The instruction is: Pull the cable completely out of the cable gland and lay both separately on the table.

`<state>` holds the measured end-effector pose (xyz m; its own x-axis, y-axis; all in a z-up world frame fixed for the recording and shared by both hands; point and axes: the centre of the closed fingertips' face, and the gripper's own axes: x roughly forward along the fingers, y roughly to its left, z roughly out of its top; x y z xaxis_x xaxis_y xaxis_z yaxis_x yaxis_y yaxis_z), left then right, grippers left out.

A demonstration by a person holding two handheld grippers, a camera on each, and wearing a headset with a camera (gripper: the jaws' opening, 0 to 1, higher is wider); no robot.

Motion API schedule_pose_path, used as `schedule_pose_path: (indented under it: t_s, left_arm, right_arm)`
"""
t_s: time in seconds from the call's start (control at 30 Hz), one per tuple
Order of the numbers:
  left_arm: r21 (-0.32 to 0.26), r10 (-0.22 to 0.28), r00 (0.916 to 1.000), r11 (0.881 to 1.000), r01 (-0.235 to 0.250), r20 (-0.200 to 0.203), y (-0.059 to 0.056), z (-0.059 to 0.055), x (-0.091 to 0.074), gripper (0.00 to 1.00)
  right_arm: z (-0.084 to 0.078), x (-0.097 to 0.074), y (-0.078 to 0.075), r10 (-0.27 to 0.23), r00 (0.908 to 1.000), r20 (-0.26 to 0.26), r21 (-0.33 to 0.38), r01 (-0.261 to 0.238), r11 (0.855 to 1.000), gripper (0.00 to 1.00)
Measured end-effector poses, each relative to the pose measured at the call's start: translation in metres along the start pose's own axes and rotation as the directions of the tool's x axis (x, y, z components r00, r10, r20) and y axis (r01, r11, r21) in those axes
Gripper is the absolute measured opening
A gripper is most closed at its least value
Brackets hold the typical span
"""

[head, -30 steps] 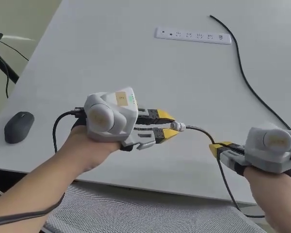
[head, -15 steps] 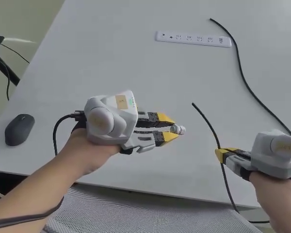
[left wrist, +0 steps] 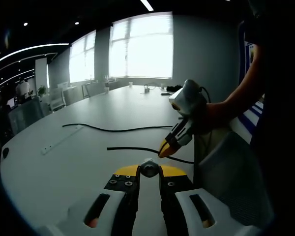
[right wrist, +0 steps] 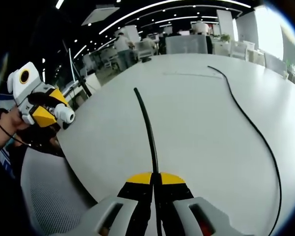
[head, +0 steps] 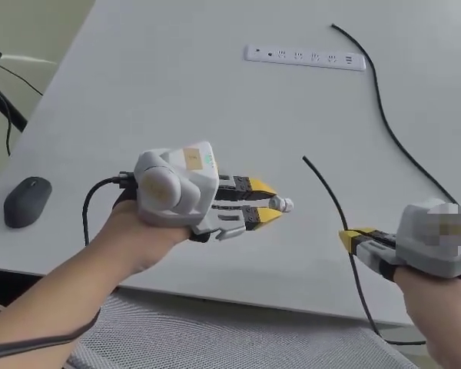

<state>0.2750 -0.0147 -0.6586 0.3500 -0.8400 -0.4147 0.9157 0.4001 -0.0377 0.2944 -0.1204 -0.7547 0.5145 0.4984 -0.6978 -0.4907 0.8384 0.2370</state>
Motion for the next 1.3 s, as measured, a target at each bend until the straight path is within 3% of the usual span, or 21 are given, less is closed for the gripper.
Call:
schedule_pose_path:
  t_s: [0.27, 0.4, 0.63, 1.0, 1.07, 1.3]
  left_arm:
    - [-0.013, -0.007, 1.0, 1.0, 0.007, -0.004, -0.001, -0.01, -0.002, 0.16]
    - [-0.023, -0.009, 0.9999, 1.0, 0.009, -0.011, 0.0, -0.02, -0.006, 0.16]
    - [-0.052, -0.015, 0.9998, 0.999, 0.015, -0.013, 0.002, -0.035, -0.015, 0.16]
    - [-0.072, -0.027, 0.9995, 0.997, 0.026, -0.015, 0.004, -0.048, -0.03, 0.16]
    - [-0.074, -0.028, 0.9995, 0.997, 0.026, -0.017, 0.005, -0.051, -0.032, 0.16]
    - [-0.077, -0.025, 0.9997, 0.997, 0.024, -0.005, 0.006, -0.06, -0.041, 0.16]
  right_arm:
    - [0.011, 0.005, 0.01, 0.003, 1.0, -0.009, -0.091, -0.004, 0.996, 0.0]
    - [0.017, 0.008, 0.017, -0.004, 0.9998, -0.02, -0.173, 0.001, 0.985, 0.0]
    - [0.024, 0.016, 0.026, -0.002, 0.9993, -0.036, -0.206, -0.006, 0.979, 0.0]
    - [0.036, 0.029, 0.041, 0.004, 0.9982, -0.06, -0.228, -0.017, 0.973, 0.0]
    - [0.037, 0.032, 0.044, 0.0, 0.9978, -0.067, -0.262, -0.017, 0.965, 0.0]
    - [0.045, 0.047, 0.05, 0.006, 0.9969, -0.079, -0.284, -0.028, 0.958, 0.0]
